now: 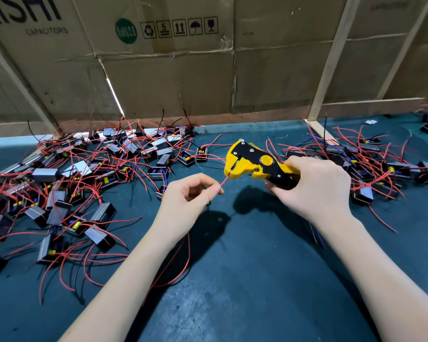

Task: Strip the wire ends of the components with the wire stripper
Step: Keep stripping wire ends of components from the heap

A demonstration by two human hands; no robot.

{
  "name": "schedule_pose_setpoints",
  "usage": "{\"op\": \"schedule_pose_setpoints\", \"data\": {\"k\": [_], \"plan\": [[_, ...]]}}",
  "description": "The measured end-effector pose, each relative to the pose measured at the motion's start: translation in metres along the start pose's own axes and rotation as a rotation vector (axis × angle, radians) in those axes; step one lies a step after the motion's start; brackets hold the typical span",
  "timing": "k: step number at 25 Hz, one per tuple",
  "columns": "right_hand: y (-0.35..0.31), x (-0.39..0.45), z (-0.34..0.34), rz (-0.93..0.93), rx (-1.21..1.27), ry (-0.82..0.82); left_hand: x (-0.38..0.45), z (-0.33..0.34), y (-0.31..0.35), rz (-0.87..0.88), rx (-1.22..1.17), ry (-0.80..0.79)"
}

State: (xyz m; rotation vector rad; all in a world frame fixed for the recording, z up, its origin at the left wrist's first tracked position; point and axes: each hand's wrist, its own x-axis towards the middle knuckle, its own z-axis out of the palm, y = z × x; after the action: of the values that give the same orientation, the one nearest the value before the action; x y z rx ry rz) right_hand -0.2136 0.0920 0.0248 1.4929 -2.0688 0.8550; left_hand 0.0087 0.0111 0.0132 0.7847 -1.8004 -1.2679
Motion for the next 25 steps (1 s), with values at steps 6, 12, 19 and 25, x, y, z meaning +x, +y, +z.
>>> {"op": "schedule_pose_setpoints", "data": {"k": [6,12,19,25], "plan": [[0.005,0.0,0.006,0.003,-0.053,-0.001,0.001,-0.003,0.005,-0.011,-0.117,-0.088],[0.008,0.0,0.009,0.016,-0.028,0.021,-0.001,-0.007,0.007,-0.011,-0.109,-0.15],[0.001,-0.004,0.011,-0.075,-0.021,-0.019,-0.001,0.001,0.004,-0.024,-0.003,0.004],[-0.002,-0.003,0.008,-0.085,0.017,-0.021,-0.001,0.003,0.001,-0.001,-0.003,0.089]]}}
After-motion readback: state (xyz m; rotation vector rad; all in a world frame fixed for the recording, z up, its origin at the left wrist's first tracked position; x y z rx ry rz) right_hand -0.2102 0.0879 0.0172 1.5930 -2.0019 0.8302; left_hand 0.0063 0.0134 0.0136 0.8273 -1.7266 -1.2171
